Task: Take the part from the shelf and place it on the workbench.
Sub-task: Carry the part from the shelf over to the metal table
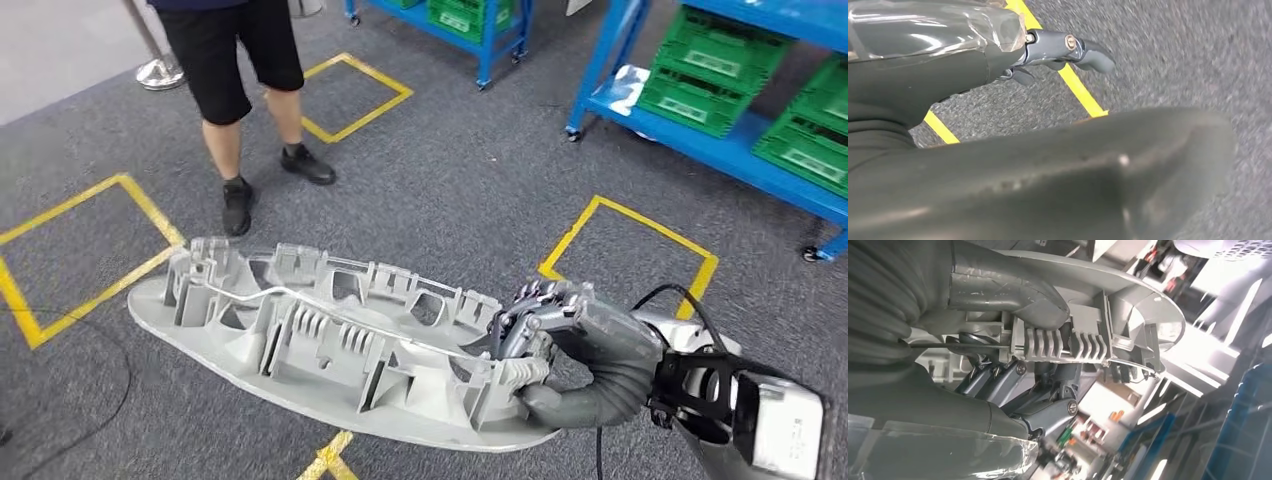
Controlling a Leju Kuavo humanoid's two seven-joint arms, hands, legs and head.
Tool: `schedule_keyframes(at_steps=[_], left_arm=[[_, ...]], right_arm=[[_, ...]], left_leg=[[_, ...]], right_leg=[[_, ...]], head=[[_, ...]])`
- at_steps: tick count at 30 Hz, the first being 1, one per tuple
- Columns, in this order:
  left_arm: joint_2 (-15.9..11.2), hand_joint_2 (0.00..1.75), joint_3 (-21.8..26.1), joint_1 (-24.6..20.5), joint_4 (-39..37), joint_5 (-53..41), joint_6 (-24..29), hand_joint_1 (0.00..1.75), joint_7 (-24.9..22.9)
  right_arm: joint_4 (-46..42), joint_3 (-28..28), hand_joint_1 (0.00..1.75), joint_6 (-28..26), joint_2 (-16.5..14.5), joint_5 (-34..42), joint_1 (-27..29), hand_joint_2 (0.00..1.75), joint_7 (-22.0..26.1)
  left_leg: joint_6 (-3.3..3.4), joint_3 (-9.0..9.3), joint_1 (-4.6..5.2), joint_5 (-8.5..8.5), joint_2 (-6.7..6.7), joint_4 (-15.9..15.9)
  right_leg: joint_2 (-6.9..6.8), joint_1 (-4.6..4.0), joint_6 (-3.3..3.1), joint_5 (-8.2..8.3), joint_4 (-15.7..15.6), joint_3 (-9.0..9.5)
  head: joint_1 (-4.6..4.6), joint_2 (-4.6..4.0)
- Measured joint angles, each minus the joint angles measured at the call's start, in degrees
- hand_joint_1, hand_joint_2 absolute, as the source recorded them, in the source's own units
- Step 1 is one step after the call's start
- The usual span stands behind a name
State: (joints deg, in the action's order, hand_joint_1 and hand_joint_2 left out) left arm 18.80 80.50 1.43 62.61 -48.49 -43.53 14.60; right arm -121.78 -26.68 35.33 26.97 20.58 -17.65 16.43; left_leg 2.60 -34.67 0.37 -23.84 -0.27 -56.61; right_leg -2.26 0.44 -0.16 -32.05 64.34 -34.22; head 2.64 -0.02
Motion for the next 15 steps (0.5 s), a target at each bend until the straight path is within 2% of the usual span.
schedule_keyframes(at_steps=[1, 2, 3, 4, 5, 6, 7, 8, 9, 11, 12, 13, 15], left_arm=[[0.05, 0.00, 0.04, -0.19, -0.08, 0.02, -0.17, 0.00, 0.00], [0.10, 0.00, 0.10, -0.33, -0.12, 0.04, -0.45, 0.00, -0.02], [0.21, 0.00, 0.17, -0.39, -0.14, 0.01, -0.84, 0.00, -0.06], [0.36, 0.00, 0.29, -0.41, -0.14, -0.04, -1.30, 0.00, -0.11], [0.50, 0.00, 0.44, -0.40, -0.14, -0.12, -1.68, 0.00, -0.16], [0.65, 0.00, 0.62, -0.40, -0.14, -0.22, -2.06, 0.00, -0.17], [0.75, 0.00, 0.90, -0.40, -0.10, -0.38, -2.39, 0.00, -0.14], [0.81, 0.00, 1.19, -0.38, 0.00, -0.55, -2.68, 0.00, -0.03], [0.87, 0.00, 1.47, -0.34, 0.11, -0.79, -2.97, 0.00, 0.11], [0.98, 0.00, 2.12, -0.22, 0.28, -1.19, -3.32, 0.00, 0.39], [1.04, 0.00, 2.47, -0.19, 0.30, -1.35, -3.45, 0.00, 0.51], [1.08, 0.00, 2.82, -0.20, 0.33, -1.49, -3.60, 0.00, 0.66], [1.14, 0.00, 3.37, -0.35, 0.59, -1.86, -4.07, 0.00, 0.90]], right_arm=[[0.09, -0.03, 1.75, -0.03, 0.01, 0.13, -0.02, 1.75, -0.01], [0.20, -0.07, 1.75, -0.09, 0.01, 0.31, -0.04, 1.75, -0.04], [0.34, -0.13, 1.75, -0.17, 0.02, 0.57, -0.06, 1.75, -0.08], [0.46, -0.20, 1.75, -0.28, 0.03, 0.89, -0.08, 1.75, -0.12], [0.56, -0.26, 1.75, -0.39, 0.05, 1.18, -0.09, 1.75, -0.15], [0.63, -0.30, 1.75, -0.49, 0.08, 1.39, -0.11, 1.75, -0.16], [0.71, -0.33, 1.75, -0.60, 0.10, 1.50, -0.11, 1.75, -0.08], [0.79, -0.33, 1.75, -0.66, 0.18, 1.45, -0.08, 1.75, 0.14], [0.88, -0.33, 1.75, -0.72, 0.27, 1.29, -0.01, 1.75, 0.45], [1.01, -0.31, 1.75, -0.75, 0.49, 0.96, 0.14, 1.75, 1.37], [1.04, -0.30, 1.75, -0.74, 0.55, 0.86, 0.18, 1.75, 1.81], [1.05, -0.28, 1.75, -0.72, 0.60, 0.82, 0.27, 1.75, 2.25], [1.02, -0.12, 1.75, -0.72, 0.69, 0.79, 0.56, 1.75, 2.75]], left_leg=[[0.08, 0.02, -0.07, 0.07, 0.87, 0.06], [0.09, 0.01, -0.09, 0.07, 1.82, 0.05], [0.06, 0.05, -0.10, 0.05, 2.78, 0.03], [-0.02, 0.12, -0.17, 0.00, 3.74, -0.03], [-0.20, 0.19, -0.30, -0.11, 4.67, -0.18], [-0.50, 0.17, -0.45, -0.31, 5.60, -0.51], [-0.92, 0.01, -0.51, -0.59, 6.47, -0.99], [-1.33, -0.25, -0.53, -0.85, 7.18, -1.50], [-1.70, -0.57, -0.53, -1.03, 7.77, -1.87], [-2.16, -1.01, -0.66, -1.07, 8.69, -2.06], [-2.39, -1.23, -0.74, -1.17, 8.38, -2.24], [-2.65, -1.64, -0.74, -1.60, 7.21, -3.04], [-3.17, -3.96, -0.71, -3.91, 3.31, -7.86]], right_leg=[[1.17, 0.09, -0.10, -1.47, 3.95, -2.06], [1.69, 0.17, -0.04, -2.57, 7.57, -4.06], [1.85, 0.28, 0.26, -2.87, 9.64, -5.40], [1.95, 0.45, 0.83, -2.16, 9.40, -5.64], [2.17, 0.69, 1.55, -0.56, 6.84, -4.74], [2.92, 1.08, 2.35, 1.46, 2.73, -3.07], [3.97, 1.30, 2.81, 3.11, -0.93, -1.52], [4.81, 1.46, 2.72, 4.18, -3.47, -0.39], [5.37, 1.47, 2.30, 4.61, -4.68, 0.15], [4.73, 1.18, 0.98, 4.56, -4.64, 0.26], [4.19, 1.13, 0.58, 4.56, -4.71, 0.36], [3.66, 1.10, 0.25, 4.54, -4.78, 0.53], [2.53, 0.99, -0.29, 4.37, -4.89, 0.89]], head=[[-0.04, 0.00], [-0.07, 0.00], [-0.05, 0.00], [-0.04, 0.00], [-0.05, 0.00], [-0.06, 0.00], [-0.13, 0.00], [-0.15, 0.00], [-0.16, 0.00], [-0.15, 0.00], [-0.14, 0.00], [-0.01, 0.00], [0.32, 0.00]])
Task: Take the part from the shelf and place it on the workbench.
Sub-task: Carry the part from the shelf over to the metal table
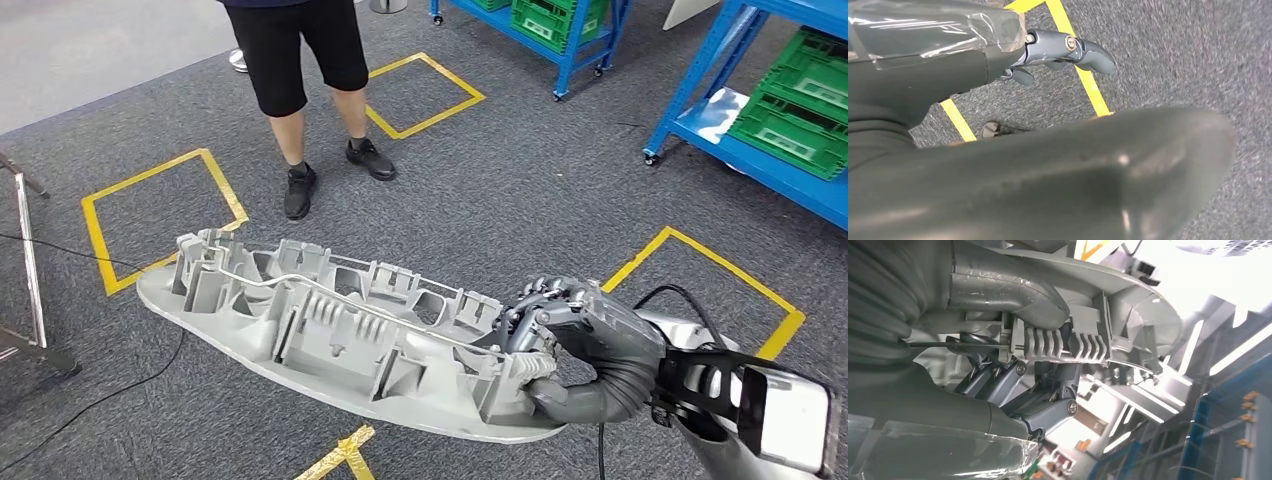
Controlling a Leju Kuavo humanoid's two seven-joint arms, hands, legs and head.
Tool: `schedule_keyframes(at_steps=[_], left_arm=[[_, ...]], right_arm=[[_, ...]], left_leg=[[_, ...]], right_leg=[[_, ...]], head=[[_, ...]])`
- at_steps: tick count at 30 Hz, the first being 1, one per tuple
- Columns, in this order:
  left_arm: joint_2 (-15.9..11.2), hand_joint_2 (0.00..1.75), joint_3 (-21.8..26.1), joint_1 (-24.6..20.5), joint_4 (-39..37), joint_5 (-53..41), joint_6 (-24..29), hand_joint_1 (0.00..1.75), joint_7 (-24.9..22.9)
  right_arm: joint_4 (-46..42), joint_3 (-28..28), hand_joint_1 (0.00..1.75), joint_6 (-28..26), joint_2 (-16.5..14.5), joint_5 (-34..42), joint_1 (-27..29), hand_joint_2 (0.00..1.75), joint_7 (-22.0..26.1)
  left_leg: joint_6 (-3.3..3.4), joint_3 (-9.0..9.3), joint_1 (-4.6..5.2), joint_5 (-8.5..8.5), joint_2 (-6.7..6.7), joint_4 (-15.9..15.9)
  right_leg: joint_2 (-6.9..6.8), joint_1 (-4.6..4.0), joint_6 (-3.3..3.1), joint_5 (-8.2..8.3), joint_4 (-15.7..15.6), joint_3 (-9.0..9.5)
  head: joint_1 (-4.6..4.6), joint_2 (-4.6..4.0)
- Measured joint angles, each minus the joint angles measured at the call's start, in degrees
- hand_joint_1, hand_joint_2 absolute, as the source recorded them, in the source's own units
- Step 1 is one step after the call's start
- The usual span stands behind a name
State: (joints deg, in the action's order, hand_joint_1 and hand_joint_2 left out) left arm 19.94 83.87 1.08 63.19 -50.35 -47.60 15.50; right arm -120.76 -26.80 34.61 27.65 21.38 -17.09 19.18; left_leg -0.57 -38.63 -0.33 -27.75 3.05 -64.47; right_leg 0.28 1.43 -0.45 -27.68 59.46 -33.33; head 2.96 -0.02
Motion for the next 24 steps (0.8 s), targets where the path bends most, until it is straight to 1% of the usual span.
schedule_keyframes(at_steps=[1, 2, 3, 4, 5, 6, 7, 8, 9, 10, 11, 12, 13, 14, 15, 16, 17, 18, 19, 20, 21, 22, 23, 24], left_arm=[[0.03, 0.00, 0.18, -0.10, 0.21, -0.26, -0.35, 0.00, 0.07], [0.07, 0.00, 0.38, -0.17, 0.44, -0.49, -0.76, 0.00, 0.08], [0.12, 0.00, 0.57, -0.19, 0.67, -0.72, -1.17, 0.00, 0.09], [0.16, 0.00, 0.75, -0.18, 0.92, -0.91, -1.54, 0.00, 0.09], [0.19, 0.00, 0.92, -0.14, 1.22, -1.03, -1.79, 0.00, 0.09], [0.18, 0.00, 1.02, -0.11, 1.56, -1.13, -1.93, 0.00, 0.10], [0.14, 0.00, 1.09, -0.11, 1.93, -1.17, -2.01, 0.00, 0.09], [0.11, 0.00, 1.13, -0.12, 2.28, -1.20, -2.05, 0.00, 0.10], [0.09, 0.00, 1.13, -0.17, 2.58, -1.22, -2.07, 0.00, 0.12], [0.07, 0.00, 1.15, -0.20, 2.79, -1.24, -2.10, 0.00, 0.14], [0.06, 0.00, 1.21, -0.17, 2.94, -1.29, -2.13, 0.00, 0.18], [0.06, 0.00, 1.30, -0.11, 3.10, -1.47, -2.14, 0.00, 0.28], [0.10, 0.00, 1.40, -0.07, 3.22, -1.67, -2.14, 0.00, 0.45], [0.15, 0.00, 1.49, -0.09, 3.31, -2.00, -2.15, 0.00, 0.70], [0.21, 0.00, 1.54, -0.18, 3.35, -2.33, -2.16, 0.00, 0.98], [0.28, 0.00, 1.54, -0.31, 3.35, -2.62, -2.23, 0.00, 1.27], [0.36, 0.00, 1.52, -0.42, 3.34, -2.91, -2.31, 0.00, 1.63], [0.43, 0.00, 1.51, -0.48, 3.34, -3.16, -2.40, 0.00, 2.05], [0.51, 0.00, 1.50, -0.51, 3.34, -3.39, -2.49, 0.00, 2.58], [0.56, 0.00, 1.50, -0.51, 3.34, -3.54, -2.54, 0.00, 3.09], [0.57, 0.00, 1.51, -0.49, 3.34, -3.67, -2.57, 0.00, 3.49], [0.56, 0.00, 1.52, -0.45, 3.34, -3.70, -2.60, 0.00, 3.76], [0.52, 0.00, 1.52, -0.45, 3.37, -3.72, -2.62, 0.00, 3.91], [0.51, 0.00, 1.53, -0.41, 3.40, -3.73, -2.63, 0.00, 4.02]], right_arm=[[-0.04, 0.13, 1.75, -0.08, 0.04, 0.04, 0.22, 1.75, 0.08], [-0.11, 0.27, 1.75, -0.19, 0.09, 0.14, 0.47, 1.75, 0.07], [-0.21, 0.40, 1.75, -0.31, 0.12, 0.27, 0.77, 1.75, 0.04], [-0.33, 0.53, 1.75, -0.38, 0.13, 0.41, 1.09, 1.75, 0.02], [-0.46, 0.68, 1.75, -0.42, 0.14, 0.53, 1.39, 1.75, 0.01], [-0.61, 0.85, 1.75, -0.43, 0.16, 0.62, 1.59, 1.75, 0.01], [-0.74, 1.03, 1.75, -0.43, 0.18, 0.68, 1.75, 1.75, 0.01], [-0.87, 1.20, 1.75, -0.44, 0.20, 0.73, 1.89, 1.75, 0.02], [-0.97, 1.34, 1.75, -0.47, 0.22, 0.77, 2.01, 1.75, 0.02], [-1.02, 1.44, 1.75, -0.50, 0.23, 0.79, 2.17, 1.75, 0.03], [-1.07, 1.55, 1.75, -0.52, 0.25, 0.85, 2.28, 1.75, 0.04], [-1.13, 1.70, 1.75, -0.50, 0.26, 0.91, 2.41, 1.75, 0.06], [-1.19, 1.86, 1.75, -0.45, 0.26, 0.95, 2.60, 1.75, 0.08], [-1.26, 2.09, 1.75, -0.38, 0.27, 0.99, 2.79, 1.75, 0.13], [-1.30, 2.35, 1.75, -0.33, 0.28, 0.97, 3.08, 1.75, 0.16], [-1.32, 2.59, 1.75, -0.30, 0.30, 0.91, 3.48, 1.75, 0.18], [-1.35, 2.87, 1.75, -0.29, 0.30, 0.85, 3.93, 1.75, 0.20], [-1.37, 3.14, 1.75, -0.29, 0.31, 0.78, 4.49, 1.75, 0.20], [-1.42, 3.42, 1.75, -0.29, 0.33, 0.73, 5.08, 1.75, 0.21], [-1.51, 3.69, 1.75, -0.29, 0.37, 0.69, 5.60, 1.75, 0.24], [-1.63, 3.95, 1.75, -0.29, 0.42, 0.66, 6.08, 1.75, 0.27], [-1.74, 4.16, 1.75, -0.29, 0.47, 0.62, 6.46, 1.75, 0.29], [-1.89, 4.36, 1.75, -0.29, 0.52, 0.60, 6.78, 1.75, 0.32], [-2.03, 4.56, 1.75, -0.29, 0.57, 0.56, 7.02, 1.75, 0.34]], left_leg=[[-0.17, -1.91, -0.03, -1.61, -1.62, -3.80], [-0.24, -3.87, -0.10, -2.93, -2.49, -7.49], [-0.18, -5.27, -0.14, -3.56, -2.88, -9.97], [0.03, -5.66, -0.12, -3.19, -3.02, -10.39], [0.47, -4.79, 0.04, -1.85, -3.21, -8.43], [1.21, -2.90, 0.42, -0.05, -3.92, -4.70], [2.11, -0.84, 0.97, 1.32, -5.24, -0.78], [2.90, 0.88, 1.47, 2.23, -6.49, 2.46], [3.46, 1.86, 1.93, 2.51, -7.42, 4.35], [3.72, 2.12, 2.18, 2.37, -7.66, 4.96], [3.85, 2.20, 2.26, 2.48, -7.09, 5.36], [3.94, 2.79, 2.06, 2.86, -6.35, 6.19], [4.00, 3.57, 1.80, 3.33, -5.56, 7.24], [4.06, 4.36, 1.52, 3.87, -4.77, 8.30], [4.03, 5.08, 1.21, 4.34, -3.97, 9.14], [4.00, 5.25, 1.18, 4.50, -3.12, 9.42], [3.99, 5.26, 1.13, 4.55, -2.23, 9.44], [3.91, 5.27, 1.04, 4.50, -1.23, 9.39], [3.78, 5.29, 0.94, 4.42, -0.20, 9.29], [3.54, 5.30, 0.77, 4.26, 0.79, 9.05], [3.15, 5.29, 0.55, 4.00, 1.75, 8.62], [2.61, 5.16, 0.36, 3.62, 2.63, 8.04], [2.04, 4.92, 0.24, 3.18, 3.38, 7.25], [1.54, 4.57, 0.16, 2.84, 4.01, 6.65]], right_leg=[[-0.61, -0.18, -0.23, -0.15, 0.01, 0.13], [-1.27, -0.38, -0.43, -0.30, 0.02, 0.23], [-1.97, -0.59, -0.59, -0.44, 0.02, 0.34], [-2.65, -0.80, -0.72, -0.60, 0.01, 0.47], [-3.33, -1.03, -0.83, -0.76, 0.00, 0.64], [-3.98, -1.25, -0.90, -0.94, -0.04, 0.83], [-4.60, -1.45, -0.91, -1.10, -0.11, 1.04], [-5.18, -1.58, -0.87, -1.23, -0.26, 1.24], [-5.80, -1.63, -0.72, -1.33, -0.42, 1.40], [-6.44, -1.62, -0.54, -1.41, -0.59, 1.56], [-7.12, -1.64, -0.34, -1.46, -0.87, 1.78], [-7.48, -1.68, -0.19, -1.57, -1.01, 1.99], [-6.82, -1.70, -0.10, -1.82, -0.76, 2.07], [-5.48, -1.70, -0.12, -2.41, 0.36, 1.70], [-3.68, -1.58, -0.20, -3.40, 2.67, 0.66], [-1.99, -1.36, -0.26, -4.69, 6.04, -1.06], [-1.07, -1.14, -0.20, -5.94, 9.69, -3.10], [-0.67, -0.85, 0.10, -6.60, 12.36, -4.77], [-0.53, -0.54, 0.67, -6.42, 13.23, -5.60], [-0.43, -0.19, 1.47, -5.26, 11.77, -5.24], [-0.11, 0.22, 2.40, -3.39, 8.27, -3.80], [0.69, 0.54, 3.07, -1.76, 4.81, -2.25], [1.58, 0.78, 3.28, -0.55, 1.87, -0.98], [2.26, 0.84, 3.03, 0.03, 0.24, -0.15]], head=[[0.14, 0.00], [0.15, 0.00], [0.16, 0.00], [0.16, 0.00], [0.16, 0.00], [0.16, 0.00], [0.14, 0.00], [0.07, 0.00], [0.05, 0.00], [0.02, 0.00], [0.02, 0.00], [0.04, 0.00], [-0.07, 0.00], [-0.15, 0.00], [-0.25, 0.00], [-0.34, 0.00], [-0.33, 0.00], [-0.35, 0.00], [-0.34, 0.00], [-0.33, 0.00], [-0.34, 0.00], [-0.36, 0.00], [-0.43, 0.00], [-0.51, 0.00]])
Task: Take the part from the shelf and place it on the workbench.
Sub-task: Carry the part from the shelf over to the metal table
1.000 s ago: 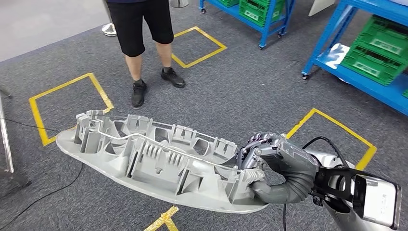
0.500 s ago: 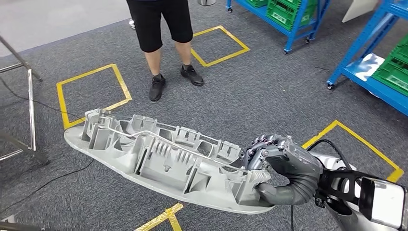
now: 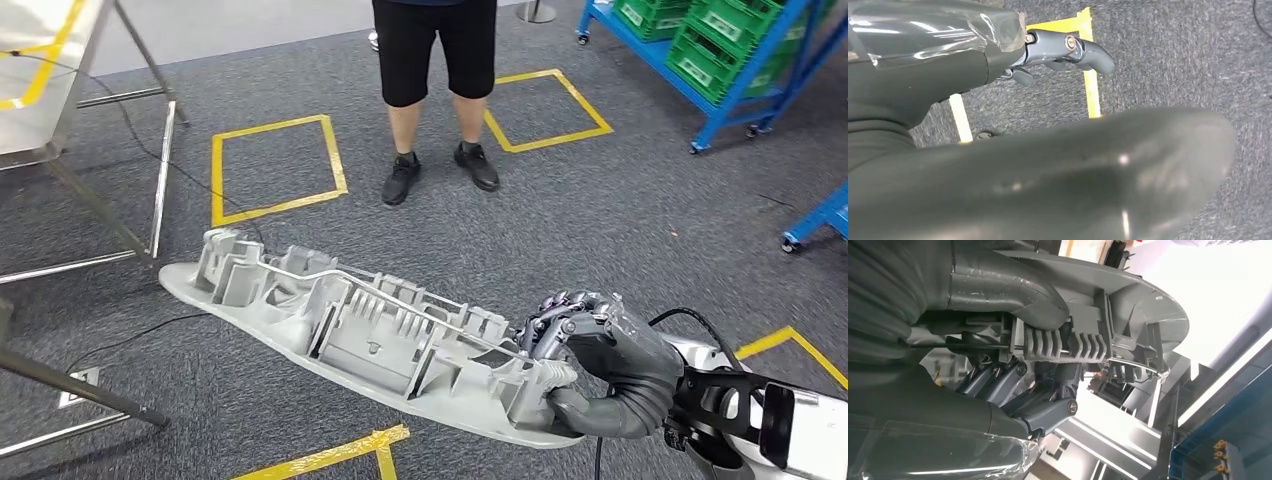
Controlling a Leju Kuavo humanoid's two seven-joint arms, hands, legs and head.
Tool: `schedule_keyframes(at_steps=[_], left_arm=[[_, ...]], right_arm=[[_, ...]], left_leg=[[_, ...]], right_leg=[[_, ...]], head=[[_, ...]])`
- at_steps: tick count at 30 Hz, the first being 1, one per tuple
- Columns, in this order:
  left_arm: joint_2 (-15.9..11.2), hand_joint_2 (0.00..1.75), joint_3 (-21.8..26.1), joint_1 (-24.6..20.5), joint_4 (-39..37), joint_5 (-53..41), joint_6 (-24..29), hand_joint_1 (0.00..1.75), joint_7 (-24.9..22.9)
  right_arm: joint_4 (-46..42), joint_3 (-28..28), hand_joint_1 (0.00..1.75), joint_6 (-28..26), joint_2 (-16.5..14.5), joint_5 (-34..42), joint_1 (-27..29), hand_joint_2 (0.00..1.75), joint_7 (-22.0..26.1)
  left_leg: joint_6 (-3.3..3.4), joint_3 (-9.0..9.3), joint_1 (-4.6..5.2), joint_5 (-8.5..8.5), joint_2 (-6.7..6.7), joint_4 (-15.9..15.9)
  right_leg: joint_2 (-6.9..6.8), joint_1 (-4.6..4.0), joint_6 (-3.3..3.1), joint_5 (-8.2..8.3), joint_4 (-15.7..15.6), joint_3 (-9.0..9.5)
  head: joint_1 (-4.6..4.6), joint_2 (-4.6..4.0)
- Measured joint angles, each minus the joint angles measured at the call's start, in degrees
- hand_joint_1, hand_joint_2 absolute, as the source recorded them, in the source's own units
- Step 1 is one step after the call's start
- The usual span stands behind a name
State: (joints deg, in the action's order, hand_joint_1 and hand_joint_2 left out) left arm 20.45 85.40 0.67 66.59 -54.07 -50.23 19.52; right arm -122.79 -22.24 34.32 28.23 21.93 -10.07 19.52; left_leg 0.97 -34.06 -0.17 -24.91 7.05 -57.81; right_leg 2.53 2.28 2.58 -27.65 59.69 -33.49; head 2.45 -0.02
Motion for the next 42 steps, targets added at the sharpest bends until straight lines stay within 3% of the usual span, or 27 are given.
schedule_keyframes(at_steps=[1, 3, 5, 7, 9, 10, 11, 12, 14, 16, 18, 19, 21, 23, 25, 26, 28, 29, 31, 33, 36, 38, 40, 41, 42], left_arm=[[0.00, 0.00, 0.00, 0.11, 0.03, -0.02, -0.03, 0.00, 0.08], [0.07, 0.00, 0.01, 0.38, 0.06, -0.04, -0.07, 0.00, 0.18], [0.12, 0.00, 0.02, 0.42, 0.09, -0.06, -0.15, 0.00, 0.31], [0.13, 0.00, 0.01, 0.15, 0.12, -0.02, -0.44, 0.00, 0.52], [0.15, 0.00, 0.00, -0.08, 0.09, -0.09, -0.96, 0.00, 0.96], [0.15, 0.00, -0.01, -0.13, 0.08, -0.30, -1.16, 0.00, 1.29], [0.13, 0.00, -0.01, -0.14, 0.07, -0.59, -1.32, 0.00, 1.63], [0.05, 0.00, 0.01, -0.13, 0.08, -0.90, -1.44, 0.00, 1.88], [-0.19, 0.00, 0.07, -0.19, 0.25, -1.44, -1.87, 0.00, 1.94], [-0.33, 0.00, 0.38, -0.43, 0.66, -1.73, -2.60, 0.00, 1.71], [-0.37, 0.00, 0.98, -0.56, 1.16, -1.88, -3.26, 0.00, 1.45], [-0.31, 0.00, 1.31, -0.52, 1.38, -1.98, -3.54, 0.00, 1.34], [-0.20, 0.00, 1.79, -0.67, 1.69, -2.43, -4.06, 0.00, 1.28], [-0.11, 0.00, 2.12, -0.97, 1.74, -3.04, -4.60, 0.00, 1.43], [-0.03, 0.00, 2.38, -1.09, 1.75, -3.41, -5.19, 0.00, 1.59], [0.01, 0.00, 2.48, -1.10, 1.75, -3.45, -5.40, 0.00, 1.63], [0.02, 0.00, 2.60, -1.08, 1.77, -3.46, -5.57, 0.00, 1.66], [0.00, 0.00, 2.69, -1.07, 1.81, -3.42, -5.55, 0.00, 1.65], [-0.03, 0.00, 2.88, -1.06, 1.95, -3.20, -5.50, 0.00, 1.64], [0.00, 0.00, 3.16, -0.99, 2.03, -2.98, -5.48, 0.00, 1.61], [0.08, 0.00, 3.67, -0.85, 2.22, -2.60, -5.44, 0.00, 1.36], [0.08, 0.00, 3.77, -0.81, 2.42, -2.00, -5.43, 0.00, 0.95], [0.08, 0.00, 3.80, -0.78, 2.50, -1.50, -5.47, 0.00, 0.51], [0.10, 0.00, 3.80, -0.74, 2.52, -1.37, -5.52, 0.00, 0.34], [0.13, 0.00, 3.80, -0.70, 2.58, -1.24, -5.56, 0.00, 0.18]], right_arm=[[-0.11, 0.19, 1.75, -0.01, 0.03, -0.02, 0.14, 1.75, 0.03], [-0.33, 0.52, 1.75, -0.02, 0.09, -0.03, 0.26, 1.75, 0.06], [-0.48, 0.68, 1.75, 0.00, 0.10, -0.04, 0.35, 1.75, 0.07], [-0.67, 0.84, 1.75, 0.17, 0.10, -0.08, 0.51, 1.75, 0.06], [-0.79, 0.98, 1.75, 0.42, 0.07, -0.02, 0.61, 1.75, 0.06], [-0.80, 1.01, 1.75, 0.58, 0.03, 0.05, 0.62, 1.75, 0.05], [-0.80, 1.02, 1.75, 0.78, -0.04, 0.15, 0.63, 1.75, 0.05], [-0.81, 1.02, 1.75, 1.04, -0.13, 0.29, 0.59, 1.75, 0.03], [-0.84, 1.03, 1.75, 1.45, -0.42, 0.58, 0.40, 1.75, -0.10], [-0.85, 1.03, 1.75, 1.67, -0.85, 0.89, 0.14, 1.75, -0.45], [-0.84, 1.04, 1.75, 1.87, -1.31, 1.25, -0.08, 1.75, -0.70], [-0.80, 1.09, 1.75, 2.05, -1.46, 1.45, -0.20, 1.75, -0.73], [-0.72, 1.30, 1.75, 2.46, -1.56, 2.09, -0.41, 1.75, -0.58], [-0.53, 1.52, 1.75, 2.85, -1.61, 3.03, -0.38, 1.75, -0.48], [-0.31, 1.62, 1.75, 3.27, -1.71, 3.94, -0.22, 1.75, -0.61], [-0.24, 1.64, 1.75, 3.43, -1.79, 4.28, -0.16, 1.75, -0.68], [-0.18, 1.71, 1.75, 3.57, -2.04, 4.69, -0.08, 1.75, -1.01], [-0.20, 1.69, 1.75, 3.49, -2.26, 4.73, -0.08, 1.75, -1.43], [-0.35, 1.62, 1.75, 3.22, -2.73, 4.68, -0.15, 1.75, -2.41], [-0.57, 1.52, 1.75, 2.85, -3.15, 4.63, -0.29, 1.75, -3.04], [-0.89, 1.25, 1.75, 2.12, -3.68, 4.41, -0.75, 1.75, -3.67], [-1.15, 1.03, 1.75, 1.74, -3.81, 4.41, -0.95, 1.75, -3.66], [-1.35, 0.78, 1.75, 1.50, -3.94, 4.48, -1.00, 1.75, -3.49], [-1.38, 0.63, 1.75, 1.44, -3.99, 4.49, -1.01, 1.75, -3.43], [-1.42, 0.47, 1.75, 1.40, -4.05, 4.49, -1.02, 1.75, -3.42]], left_leg=[[-0.38, -0.35, -0.05, -0.20, 0.50, -0.35], [-0.85, -0.82, -0.30, -0.28, 0.90, -0.58], [-1.31, -1.85, -0.31, -1.30, -1.85, -2.60], [-1.67, -4.97, -0.29, -4.06, -5.58, -8.73], [-1.74, -8.88, -0.45, -6.42, -6.75, -15.70], [-1.64, -9.83, -0.45, -6.36, -6.89, -17.01], [-1.43, -9.63, -0.40, -5.35, -6.99, -16.14], [-1.04, -8.24, -0.23, -3.57, -7.36, -13.16], [0.06, -4.35, 0.63, -0.53, -9.77, -5.52], [0.82, -2.55, 1.49, 0.16, -11.41, -1.79], [1.22, -2.16, 1.74, 0.17, -10.29, -1.05], [1.37, -1.50, 1.63, 0.48, -9.50, -0.25], [1.74, 0.12, 1.19, 1.22, -8.14, 1.49], [1.93, 0.57, 0.91, 1.48, -6.88, 2.06], [1.90, 0.61, 0.87, 1.30, -5.59, 1.94], [1.75, 0.67, 0.80, 1.12, -5.07, 1.80], [1.15, 0.76, 0.52, 0.46, -4.22, 1.06], [0.71, 0.65, 0.48, -0.01, -3.90, 0.49], [0.01, 0.31, 0.52, -0.78, -3.57, -0.45], [-0.32, 0.09, 0.47, -0.98, -3.44, -0.64], [-0.91, -0.46, 0.11, -1.71, -4.02, -1.62], [-1.43, -2.93, -0.09, -4.38, -5.56, -6.81], [-1.73, -7.00, -0.29, -7.41, -6.53, -14.64], [-1.74, -8.39, -0.35, -7.85, -6.66, -16.92], [-1.65, -8.78, -0.38, -7.26, -6.76, -17.12]], right_leg=[[0.36, -0.15, -0.63, -0.02, -0.21, 0.16], [-0.37, -0.36, -1.78, 0.02, -0.27, 0.37], [-1.41, -0.39, -2.52, -0.03, -0.41, 0.68], [-2.59, -0.66, -3.08, -0.30, -0.47, 1.05], [-3.96, -1.11, -3.46, -0.60, -0.45, 1.21], [-4.68, -1.31, -3.62, -0.76, -0.44, 1.30], [-5.38, -1.50, -3.73, -0.93, -0.45, 1.46], [-6.04, -1.65, -3.80, -1.12, -0.48, 1.68], [-7.23, -1.97, -3.70, -1.54, -0.56, 2.17], [-8.42, -2.12, -3.35, -1.87, -0.72, 2.46], [-9.68, -2.15, -2.88, -2.06, -1.24, 2.89], [-9.46, -2.12, -2.69, -2.22, -1.32, 3.19], [-6.76, -2.04, -2.67, -3.49, 1.32, 2.30], [-3.66, -1.79, -2.87, -5.82, 8.43, -1.67], [-2.89, -1.51, -2.36, -6.61, 13.56, -5.48], [-2.82, -1.29, -1.74, -5.65, 13.08, -5.94], [-2.81, -0.68, -0.23, -1.71, 6.32, -3.84], [-2.72, -0.56, 0.13, -0.05, 2.87, -2.47], [-2.54, -0.57, -0.46, 1.33, -0.42, -1.02], [-2.52, -0.90, -1.63, 1.30, -0.27, -0.97], [-2.97, -0.88, -2.71, 1.34, -0.48, -0.75], [-3.66, -0.94, -3.35, 1.15, -0.60, -0.41], [-4.57, -1.27, -3.77, 0.88, -0.59, -0.23], [-5.07, -1.43, -3.87, 0.77, -0.58, -0.17], [-5.59, -1.59, -3.95, 0.66, -0.58, -0.08]], head=[[-0.08, 0.00], [-0.14, 0.00], [0.07, 0.00], [0.28, 0.00], [0.33, 0.00], [0.33, 0.00], [0.33, 0.00], [0.33, 0.00], [0.31, 0.00], [0.30, 0.00], [0.36, 0.00], [0.28, 0.00], [0.07, 0.00], [-0.23, 0.00], [-0.37, 0.00], [-0.35, 0.00], [-0.38, 0.00], [-0.44, 0.00], [-0.48, 0.00], [-0.40, 0.00], [-0.29, 0.00], [-0.07, 0.00], [0.07, 0.00], [0.08, 0.00], [0.07, 0.00]])
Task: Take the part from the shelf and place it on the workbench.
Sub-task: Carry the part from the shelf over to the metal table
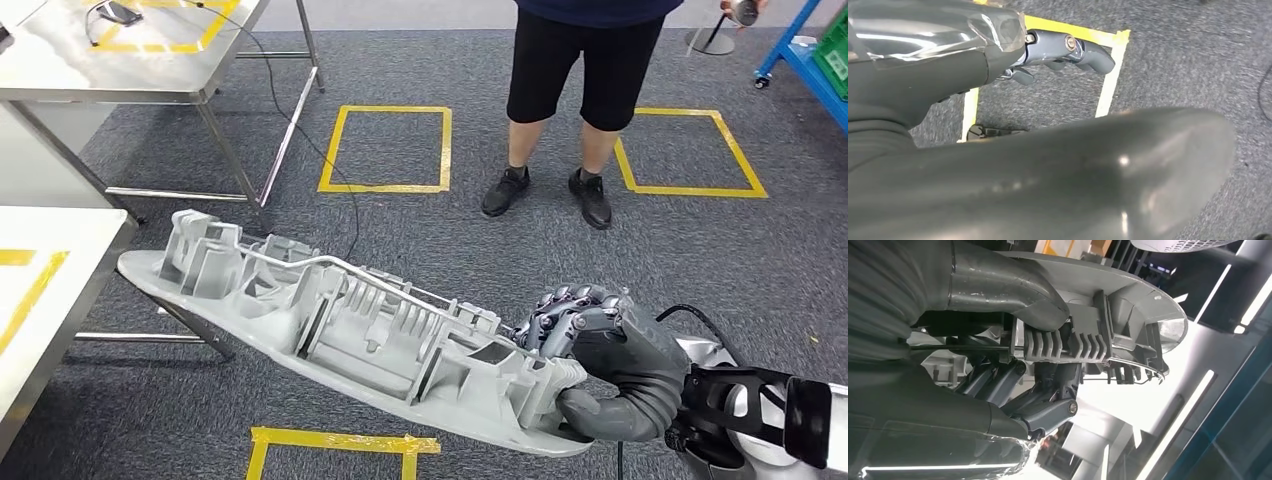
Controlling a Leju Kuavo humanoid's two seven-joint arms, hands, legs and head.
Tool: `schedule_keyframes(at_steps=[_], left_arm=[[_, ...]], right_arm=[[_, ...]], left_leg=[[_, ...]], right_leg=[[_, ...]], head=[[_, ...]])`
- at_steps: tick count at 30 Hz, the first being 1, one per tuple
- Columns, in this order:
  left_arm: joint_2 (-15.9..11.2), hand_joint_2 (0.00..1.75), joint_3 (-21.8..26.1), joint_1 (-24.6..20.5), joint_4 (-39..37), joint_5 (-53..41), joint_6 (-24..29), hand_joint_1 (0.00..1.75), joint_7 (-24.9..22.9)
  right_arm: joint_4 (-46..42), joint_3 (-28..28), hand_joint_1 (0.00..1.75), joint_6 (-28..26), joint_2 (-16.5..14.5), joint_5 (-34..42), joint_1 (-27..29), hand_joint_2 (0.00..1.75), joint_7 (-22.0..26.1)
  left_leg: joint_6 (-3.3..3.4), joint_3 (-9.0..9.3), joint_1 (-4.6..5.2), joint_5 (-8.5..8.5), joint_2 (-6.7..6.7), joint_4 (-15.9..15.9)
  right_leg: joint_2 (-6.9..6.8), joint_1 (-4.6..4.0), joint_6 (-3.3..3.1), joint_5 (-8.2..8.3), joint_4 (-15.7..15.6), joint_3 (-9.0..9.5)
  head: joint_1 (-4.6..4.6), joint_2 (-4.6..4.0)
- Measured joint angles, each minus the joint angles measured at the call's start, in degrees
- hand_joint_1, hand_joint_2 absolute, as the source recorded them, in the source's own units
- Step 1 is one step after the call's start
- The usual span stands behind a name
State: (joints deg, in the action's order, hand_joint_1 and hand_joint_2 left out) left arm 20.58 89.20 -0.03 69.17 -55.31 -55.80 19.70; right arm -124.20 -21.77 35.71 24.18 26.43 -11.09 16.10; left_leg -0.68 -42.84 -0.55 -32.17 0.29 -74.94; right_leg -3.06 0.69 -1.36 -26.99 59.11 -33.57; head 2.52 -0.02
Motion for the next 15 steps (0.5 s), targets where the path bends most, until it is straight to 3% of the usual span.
schedule_keyframes(at_steps=[2, 3, 4, 6, 8, 9, 10, 12, 14, 15], left_arm=[[0.01, 0.00, 0.00, 0.03, 0.30, 0.21, -0.15, 0.00, -0.27], [-0.03, 0.00, -0.01, 0.01, 0.52, 0.30, -0.23, 0.00, -0.38], [-0.07, 0.00, -0.02, -0.04, 0.69, 0.35, -0.31, 0.00, -0.48], [-0.13, 0.00, -0.02, -0.12, 0.91, 0.43, -0.37, 0.00, -0.60], [-0.17, 0.00, 0.01, -0.04, 1.16, 0.52, -0.39, 0.00, -0.68], [-0.15, 0.00, 0.02, 0.01, 1.29, 0.61, -0.43, 0.00, -0.70], [-0.13, 0.00, 0.01, -0.01, 1.38, 0.69, -0.48, 0.00, -0.79], [-0.04, 0.00, -0.04, -0.24, 1.40, 0.87, -0.63, 0.00, -0.97], [0.01, 0.00, -0.05, -0.34, 1.40, 1.19, -0.85, 0.00, -1.25], [0.04, 0.00, -0.05, -0.30, 1.40, 1.40, -0.95, 0.00, -1.40]], right_arm=[[-0.19, -0.30, 1.75, -0.13, -0.12, -0.01, -0.04, 1.75, -0.06], [-0.32, -0.39, 1.75, -0.22, -0.15, -0.01, -0.06, 1.75, -0.09], [-0.45, -0.44, 1.75, -0.31, -0.17, -0.01, -0.09, 1.75, -0.12], [-0.58, -0.46, 1.75, -0.44, -0.20, 0.02, -0.10, 1.75, -0.11], [-0.78, -0.49, 1.75, -0.54, -0.24, 0.03, -0.12, 1.75, -0.10], [-0.92, -0.49, 1.75, -0.61, -0.24, -0.01, -0.13, 1.75, -0.11], [-1.08, -0.48, 1.75, -0.70, -0.22, -0.04, -0.14, 1.75, -0.11], [-1.23, -0.48, 1.75, -0.89, -0.20, -0.09, 0.01, 1.75, -0.13], [-1.26, -0.50, 1.75, -0.99, -0.23, -0.10, 0.18, 1.75, -0.13], [-1.26, -0.53, 1.75, -1.01, -0.26, -0.10, 0.22, 1.75, -0.14]], left_leg=[[0.59, 2.77, 0.18, 3.53, -0.96, 6.07], [1.07, 4.85, 0.56, 5.04, -2.52, 10.14], [1.51, 6.51, 0.95, 6.00, -3.95, 13.37], [2.15, 7.63, 1.68, 6.19, -5.38, 15.82], [2.68, 8.12, 1.66, 6.64, -3.84, 16.74], [2.98, 8.75, 1.50, 7.01, -3.03, 17.51], [3.30, 9.39, 1.30, 7.44, -2.19, 18.26], [3.60, 10.02, 1.09, 7.87, -0.46, 18.93], [3.64, 9.93, 1.09, 7.87, 1.48, 18.85], [3.61, 9.93, 1.07, 7.84, 2.46, 18.79]], right_leg=[[-1.09, -0.27, -0.04, -0.28, -0.03, 0.33], [-1.61, -0.41, 0.04, -0.44, -0.05, 0.56], [-2.10, -0.51, 0.18, -0.59, -0.10, 0.74], [-3.18, -0.53, 0.61, -0.82, -0.22, 0.97], [-4.17, -0.41, 1.16, -1.01, -0.47, 1.36], [-3.53, -0.36, 1.33, -1.34, -0.09, 1.43], [-2.19, -0.32, 1.34, -2.08, 1.26, 1.03], [1.28, -0.16, 1.01, -4.73, 7.47, -1.86], [2.57, -0.03, 1.08, -6.71, 13.68, -5.34], [2.70, 0.04, 1.44, -6.49, 14.22, -5.89]], head=[[0.00, 0.00], [-0.03, 0.00], [-0.06, 0.00], [-0.06, 0.00], [-0.03, 0.00], [-0.10, -0.01], [-0.17, -0.01], [-0.44, -0.01], [-0.60, 0.00], [-0.60, 0.00]])
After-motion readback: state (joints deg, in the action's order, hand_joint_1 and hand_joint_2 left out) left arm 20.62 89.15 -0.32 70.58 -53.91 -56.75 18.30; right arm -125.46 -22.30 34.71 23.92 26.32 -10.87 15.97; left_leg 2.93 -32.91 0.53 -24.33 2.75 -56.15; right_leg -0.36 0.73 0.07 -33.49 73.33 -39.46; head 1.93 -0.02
